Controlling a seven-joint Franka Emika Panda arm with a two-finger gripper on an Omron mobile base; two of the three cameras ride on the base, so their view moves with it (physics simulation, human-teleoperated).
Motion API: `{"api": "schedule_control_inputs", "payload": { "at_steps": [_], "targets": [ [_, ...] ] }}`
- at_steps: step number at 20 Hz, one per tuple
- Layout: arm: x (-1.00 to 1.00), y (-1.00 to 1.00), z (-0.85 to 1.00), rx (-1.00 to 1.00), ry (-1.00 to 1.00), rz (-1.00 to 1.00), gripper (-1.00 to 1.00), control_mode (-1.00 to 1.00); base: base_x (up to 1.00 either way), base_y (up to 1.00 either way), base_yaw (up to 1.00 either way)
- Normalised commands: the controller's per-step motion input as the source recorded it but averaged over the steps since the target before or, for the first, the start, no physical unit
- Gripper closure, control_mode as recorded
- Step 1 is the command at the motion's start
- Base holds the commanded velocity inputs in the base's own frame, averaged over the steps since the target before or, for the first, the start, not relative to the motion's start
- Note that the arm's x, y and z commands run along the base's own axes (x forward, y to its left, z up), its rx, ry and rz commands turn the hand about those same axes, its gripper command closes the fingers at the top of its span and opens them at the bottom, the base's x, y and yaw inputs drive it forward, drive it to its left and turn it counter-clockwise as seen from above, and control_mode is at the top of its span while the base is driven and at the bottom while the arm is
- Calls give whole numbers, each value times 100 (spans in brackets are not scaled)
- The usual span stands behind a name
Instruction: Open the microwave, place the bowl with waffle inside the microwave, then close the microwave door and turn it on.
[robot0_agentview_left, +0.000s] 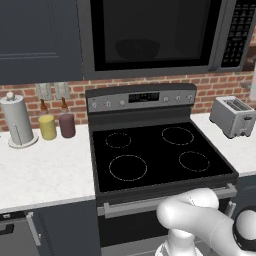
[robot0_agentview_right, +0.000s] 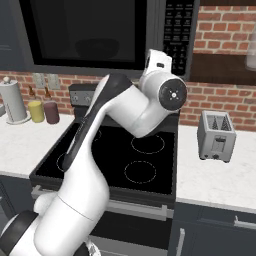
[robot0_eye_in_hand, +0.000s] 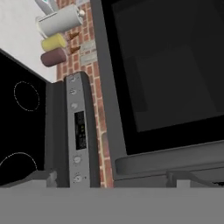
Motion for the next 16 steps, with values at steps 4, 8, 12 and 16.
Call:
{"api": "schedule_control_inputs", "payload": {
  "at_steps": [4,8,12,16],
  "targets": [
    [22,-1,0,8,-5,0,100,-100,0,0,0],
    [3,-9,3,7,-10,0,100,-100,0,0,0],
    [6,-30,18,7,-15,0,100,-100,0,0,0],
    [22,-4,5,1,-11,0,100,-100,0,0,0]
  ]
}}
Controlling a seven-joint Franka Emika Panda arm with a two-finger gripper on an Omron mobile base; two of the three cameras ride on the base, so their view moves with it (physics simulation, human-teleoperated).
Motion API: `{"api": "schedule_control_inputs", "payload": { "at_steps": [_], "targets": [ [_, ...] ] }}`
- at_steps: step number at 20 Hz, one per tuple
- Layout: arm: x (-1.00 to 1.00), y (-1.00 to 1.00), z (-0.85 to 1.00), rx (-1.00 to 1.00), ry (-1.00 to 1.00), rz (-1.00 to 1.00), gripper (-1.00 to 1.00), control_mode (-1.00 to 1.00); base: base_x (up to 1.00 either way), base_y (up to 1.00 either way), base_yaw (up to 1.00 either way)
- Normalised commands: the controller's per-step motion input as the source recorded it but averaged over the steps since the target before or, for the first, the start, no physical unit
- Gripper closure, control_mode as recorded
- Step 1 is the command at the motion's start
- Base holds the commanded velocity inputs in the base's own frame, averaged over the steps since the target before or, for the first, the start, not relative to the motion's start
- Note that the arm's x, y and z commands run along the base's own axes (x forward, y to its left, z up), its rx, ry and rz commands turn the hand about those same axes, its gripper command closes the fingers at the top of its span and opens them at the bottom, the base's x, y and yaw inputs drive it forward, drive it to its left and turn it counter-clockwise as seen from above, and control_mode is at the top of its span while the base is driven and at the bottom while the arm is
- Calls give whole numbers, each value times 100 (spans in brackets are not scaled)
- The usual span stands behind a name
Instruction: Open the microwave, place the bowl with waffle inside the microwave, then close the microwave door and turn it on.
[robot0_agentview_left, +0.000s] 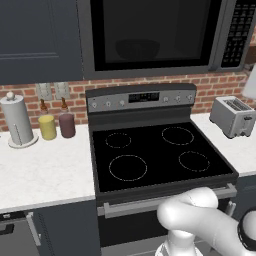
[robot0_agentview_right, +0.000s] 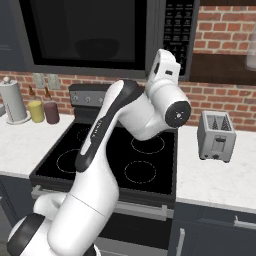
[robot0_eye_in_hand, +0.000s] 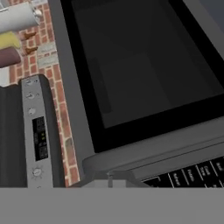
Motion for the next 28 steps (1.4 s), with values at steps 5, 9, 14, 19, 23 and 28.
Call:
{"api": "schedule_control_inputs", "payload": {
  "at_steps": [5,9,14,19,23,28],
  "targets": [
    [18,0,0,0,-7,0,100,-100,0,0,0],
    [19,0,0,0,-7,0,100,-100,0,0,0],
    [22,0,0,0,-3,0,100,-100,0,0,0],
    [27,-9,0,0,0,0,100,-100,0,0,0],
    [25,-14,-1,0,0,0,100,-100,0,0,0],
    [19,-11,-5,0,0,0,100,-100,0,0,0]
  ]
}}
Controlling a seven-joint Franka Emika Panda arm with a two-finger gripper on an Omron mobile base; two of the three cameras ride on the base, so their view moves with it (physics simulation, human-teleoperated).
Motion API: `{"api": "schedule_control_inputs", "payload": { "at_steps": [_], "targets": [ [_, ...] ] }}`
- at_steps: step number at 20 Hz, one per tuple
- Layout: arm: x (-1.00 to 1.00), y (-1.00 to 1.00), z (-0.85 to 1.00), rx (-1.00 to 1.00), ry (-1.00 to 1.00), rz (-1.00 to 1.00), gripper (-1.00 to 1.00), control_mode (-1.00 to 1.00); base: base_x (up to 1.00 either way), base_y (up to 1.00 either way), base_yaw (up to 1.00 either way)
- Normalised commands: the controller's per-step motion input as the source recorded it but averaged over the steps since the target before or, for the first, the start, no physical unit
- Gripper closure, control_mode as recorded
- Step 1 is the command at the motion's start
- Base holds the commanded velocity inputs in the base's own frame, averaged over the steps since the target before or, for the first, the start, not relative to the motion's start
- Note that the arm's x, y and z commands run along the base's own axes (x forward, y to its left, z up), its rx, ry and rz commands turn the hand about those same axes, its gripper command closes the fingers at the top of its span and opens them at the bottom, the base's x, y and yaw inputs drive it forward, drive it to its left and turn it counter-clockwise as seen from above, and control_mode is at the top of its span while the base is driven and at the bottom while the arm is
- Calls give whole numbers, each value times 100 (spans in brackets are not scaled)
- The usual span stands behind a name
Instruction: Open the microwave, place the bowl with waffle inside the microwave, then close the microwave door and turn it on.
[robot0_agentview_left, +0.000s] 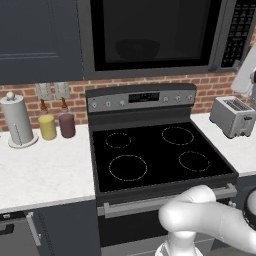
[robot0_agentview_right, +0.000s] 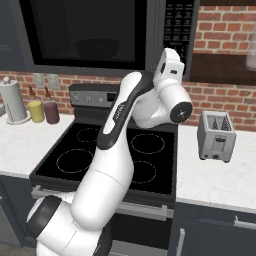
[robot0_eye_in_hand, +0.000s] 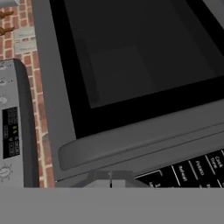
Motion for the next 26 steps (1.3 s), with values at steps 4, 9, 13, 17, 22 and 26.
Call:
{"api": "schedule_control_inputs", "payload": {
  "at_steps": [4,9,13,17,22,26],
  "targets": [
    [24,-8,-5,0,0,0,100,-100,0,0,0],
    [21,0,-3,0,0,0,100,-100,0,0,0],
    [29,0,-12,0,0,0,100,-100,0,0,0],
    [29,0,-14,0,0,0,100,-100,0,0,0],
    [18,0,-3,0,0,0,100,-100,0,0,0],
    [14,-13,0,0,0,0,100,-100,0,0,0]
  ]
}}
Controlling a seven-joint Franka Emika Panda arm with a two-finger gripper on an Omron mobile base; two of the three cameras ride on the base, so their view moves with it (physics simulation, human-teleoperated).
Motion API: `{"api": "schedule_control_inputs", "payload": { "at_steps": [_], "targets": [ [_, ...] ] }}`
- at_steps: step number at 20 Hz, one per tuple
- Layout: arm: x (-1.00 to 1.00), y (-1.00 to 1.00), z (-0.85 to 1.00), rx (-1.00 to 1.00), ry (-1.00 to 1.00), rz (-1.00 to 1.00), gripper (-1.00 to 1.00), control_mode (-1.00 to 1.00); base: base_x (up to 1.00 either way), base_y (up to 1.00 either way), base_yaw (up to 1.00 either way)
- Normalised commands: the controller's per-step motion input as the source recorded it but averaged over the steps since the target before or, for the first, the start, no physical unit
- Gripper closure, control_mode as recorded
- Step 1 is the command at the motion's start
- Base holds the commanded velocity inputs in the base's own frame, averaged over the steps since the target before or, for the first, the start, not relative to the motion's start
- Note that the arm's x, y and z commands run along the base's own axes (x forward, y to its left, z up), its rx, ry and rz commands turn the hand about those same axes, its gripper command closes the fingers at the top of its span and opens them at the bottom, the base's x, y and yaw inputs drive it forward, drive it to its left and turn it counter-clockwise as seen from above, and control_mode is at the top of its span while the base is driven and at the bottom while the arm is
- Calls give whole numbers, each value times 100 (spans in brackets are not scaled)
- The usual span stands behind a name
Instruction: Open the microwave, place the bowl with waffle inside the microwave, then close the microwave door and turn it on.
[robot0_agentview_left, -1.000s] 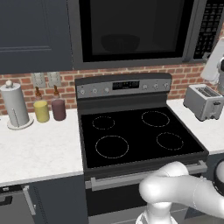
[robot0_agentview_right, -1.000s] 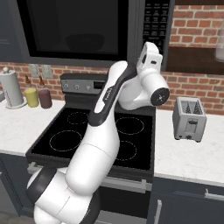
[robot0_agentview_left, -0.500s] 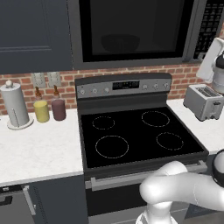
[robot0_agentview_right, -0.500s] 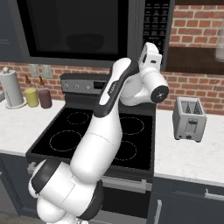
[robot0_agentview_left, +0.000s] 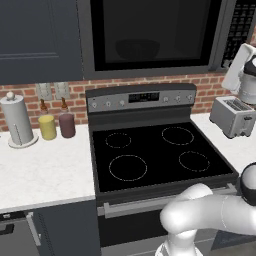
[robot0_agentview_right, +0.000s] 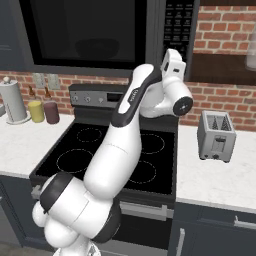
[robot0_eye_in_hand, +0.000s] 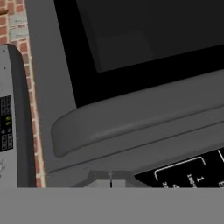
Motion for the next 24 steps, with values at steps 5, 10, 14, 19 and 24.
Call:
{"api": "schedule_control_inputs", "payload": {
  "at_steps": [5,10,14,19,24],
  "targets": [
    [11,-23,0,1,0,0,100,-100,0,0,0],
    [22,-27,0,0,0,0,100,-100,0,0,0],
    [36,-5,-13,0,0,0,100,-100,0,0,0],
    [12,8,-19,0,-1,0,100,-100,0,0,0],
    [-9,17,-18,0,-10,0,100,-100,0,0,0]
  ]
}}
